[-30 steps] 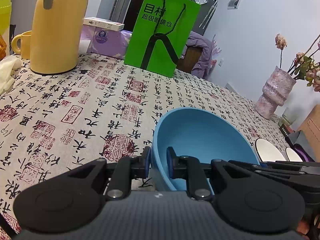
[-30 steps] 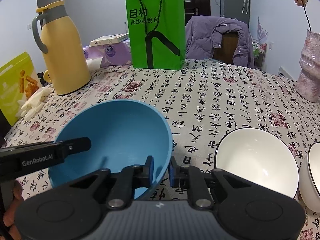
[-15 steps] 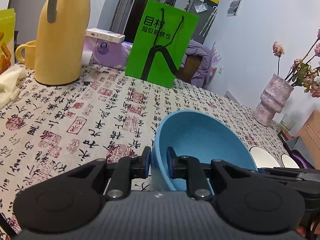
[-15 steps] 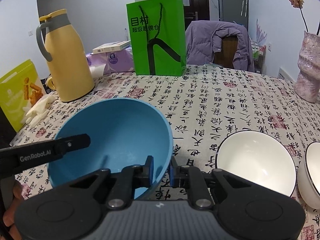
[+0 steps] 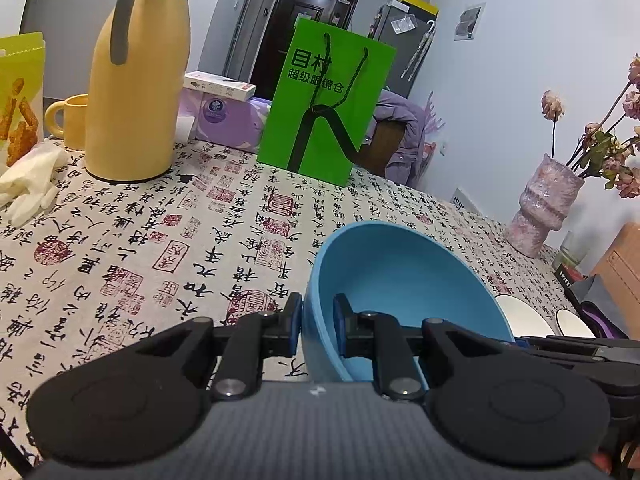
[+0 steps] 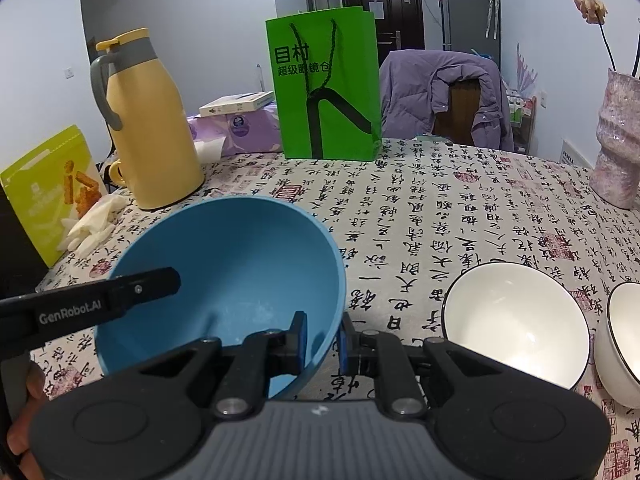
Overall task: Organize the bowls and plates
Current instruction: 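Lift the blue bowl off the table by its rim with both tools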
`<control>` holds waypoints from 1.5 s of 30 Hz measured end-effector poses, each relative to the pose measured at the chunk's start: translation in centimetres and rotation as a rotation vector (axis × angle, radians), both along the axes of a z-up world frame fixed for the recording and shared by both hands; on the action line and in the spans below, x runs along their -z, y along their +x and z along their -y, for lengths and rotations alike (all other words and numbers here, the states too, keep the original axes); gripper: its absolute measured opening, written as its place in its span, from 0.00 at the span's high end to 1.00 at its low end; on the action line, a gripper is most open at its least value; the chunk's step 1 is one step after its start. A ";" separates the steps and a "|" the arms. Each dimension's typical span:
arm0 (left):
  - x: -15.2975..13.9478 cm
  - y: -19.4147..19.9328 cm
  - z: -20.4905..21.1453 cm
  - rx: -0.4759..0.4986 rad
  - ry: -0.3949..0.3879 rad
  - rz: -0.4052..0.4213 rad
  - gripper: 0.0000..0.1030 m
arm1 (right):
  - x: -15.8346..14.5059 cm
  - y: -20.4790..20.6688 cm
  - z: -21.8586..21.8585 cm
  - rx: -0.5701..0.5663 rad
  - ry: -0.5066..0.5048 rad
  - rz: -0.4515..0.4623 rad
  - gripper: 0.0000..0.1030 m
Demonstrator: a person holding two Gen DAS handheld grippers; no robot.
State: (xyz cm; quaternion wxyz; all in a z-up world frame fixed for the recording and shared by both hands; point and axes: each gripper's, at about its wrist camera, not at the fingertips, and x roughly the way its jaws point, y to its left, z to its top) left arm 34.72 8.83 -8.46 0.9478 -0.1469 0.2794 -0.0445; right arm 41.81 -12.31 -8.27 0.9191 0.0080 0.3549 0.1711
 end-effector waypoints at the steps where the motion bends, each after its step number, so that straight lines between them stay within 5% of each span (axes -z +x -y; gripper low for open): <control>1: -0.1 -0.2 0.0 -0.001 0.001 0.001 0.83 | -0.1 -0.1 0.0 -0.001 0.001 0.001 0.86; 45: -3.4 -8.6 -2.2 -0.051 0.032 0.095 0.83 | -3.3 -7.6 -2.2 -0.040 0.034 0.077 0.86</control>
